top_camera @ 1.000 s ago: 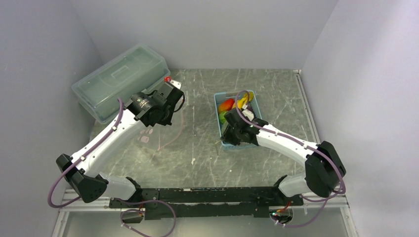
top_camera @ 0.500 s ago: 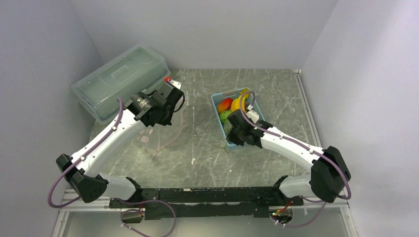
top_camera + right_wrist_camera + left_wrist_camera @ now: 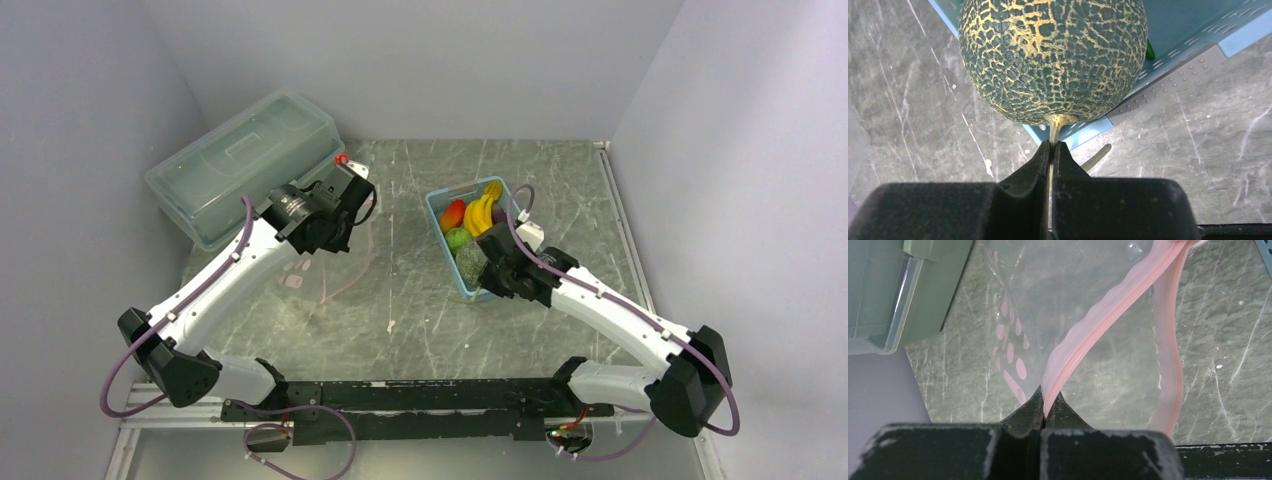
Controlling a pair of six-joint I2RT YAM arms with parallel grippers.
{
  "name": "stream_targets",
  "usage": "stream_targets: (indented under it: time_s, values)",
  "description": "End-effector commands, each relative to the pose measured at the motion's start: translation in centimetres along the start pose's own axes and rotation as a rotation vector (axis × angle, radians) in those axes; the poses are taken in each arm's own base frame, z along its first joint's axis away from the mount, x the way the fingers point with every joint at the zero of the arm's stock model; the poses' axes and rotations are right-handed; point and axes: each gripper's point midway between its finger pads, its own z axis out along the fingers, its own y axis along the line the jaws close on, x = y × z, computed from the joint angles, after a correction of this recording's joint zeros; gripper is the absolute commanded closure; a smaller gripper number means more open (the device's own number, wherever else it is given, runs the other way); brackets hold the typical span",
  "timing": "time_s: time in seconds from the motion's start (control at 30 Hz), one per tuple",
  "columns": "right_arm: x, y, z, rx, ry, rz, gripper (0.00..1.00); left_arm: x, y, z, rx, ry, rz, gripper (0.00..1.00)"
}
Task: Place the food in the zip-top bag and seal the zipper
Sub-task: Pick up the fake fruit from the bin.
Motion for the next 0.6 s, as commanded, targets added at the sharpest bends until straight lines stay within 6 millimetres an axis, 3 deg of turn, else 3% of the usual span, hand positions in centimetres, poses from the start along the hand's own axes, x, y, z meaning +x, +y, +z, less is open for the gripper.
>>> stream_targets:
  time_s: [0.0,0.3,0.57]
  values:
    - [-2.6,1.0,-2.4,-0.044,-0.085,-0.016,1.00,-1.6,-0.2,-0.6,0.019,-0.046,-0.021,1.00]
    - [-4.5,2.1,-5.1,-0.128,-0.150,-0.110,1.00,-1.8,-0.6,-0.5,0.031,-0.042,-0.029,1.00]
    - [-5.6,5.7,-8.3,-0.295,-0.151,-0.270,1.00,-1.6,-0.6,-0.5,0.032,-0.038,-0.033,1.00]
